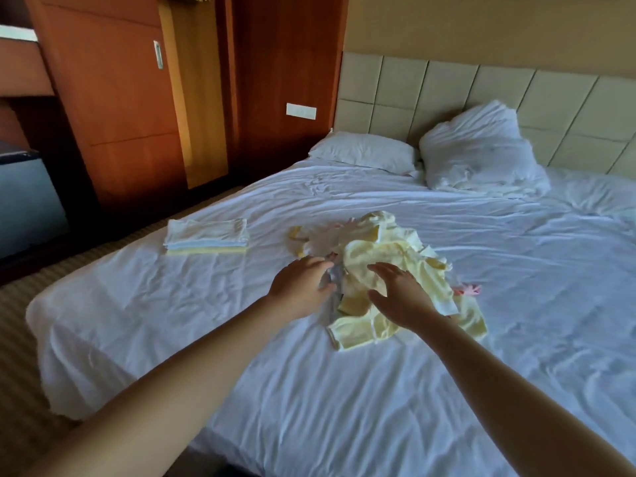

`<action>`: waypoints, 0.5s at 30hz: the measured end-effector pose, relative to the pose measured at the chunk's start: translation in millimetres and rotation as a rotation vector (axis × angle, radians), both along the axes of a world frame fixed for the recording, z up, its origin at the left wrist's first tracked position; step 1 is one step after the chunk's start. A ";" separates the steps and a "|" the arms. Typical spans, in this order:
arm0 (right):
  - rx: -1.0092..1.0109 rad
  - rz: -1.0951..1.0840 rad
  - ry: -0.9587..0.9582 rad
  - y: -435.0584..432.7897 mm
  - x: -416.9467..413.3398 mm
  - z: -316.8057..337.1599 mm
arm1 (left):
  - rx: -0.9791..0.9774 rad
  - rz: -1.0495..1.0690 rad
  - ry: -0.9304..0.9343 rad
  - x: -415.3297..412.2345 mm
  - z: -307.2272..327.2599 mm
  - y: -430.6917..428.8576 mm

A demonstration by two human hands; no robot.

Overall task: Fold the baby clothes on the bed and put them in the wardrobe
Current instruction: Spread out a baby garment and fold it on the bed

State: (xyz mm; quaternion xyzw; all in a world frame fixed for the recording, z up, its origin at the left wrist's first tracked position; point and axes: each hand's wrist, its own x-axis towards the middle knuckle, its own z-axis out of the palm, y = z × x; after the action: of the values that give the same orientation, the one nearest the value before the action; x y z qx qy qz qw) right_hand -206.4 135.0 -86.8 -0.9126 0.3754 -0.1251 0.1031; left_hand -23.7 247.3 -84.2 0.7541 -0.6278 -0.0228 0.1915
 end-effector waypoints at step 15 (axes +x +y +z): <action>-0.007 -0.117 -0.032 -172.7 34.1 -16.5 | 0.041 -0.005 0.044 17.7 -44.1 -161.3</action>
State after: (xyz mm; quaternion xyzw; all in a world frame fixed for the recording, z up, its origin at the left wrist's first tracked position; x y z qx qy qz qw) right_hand -172.3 -37.7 -103.3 -0.8873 0.4261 -0.1465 0.0985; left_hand -6.0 85.9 -128.3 0.7556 -0.6248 -0.0526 0.1896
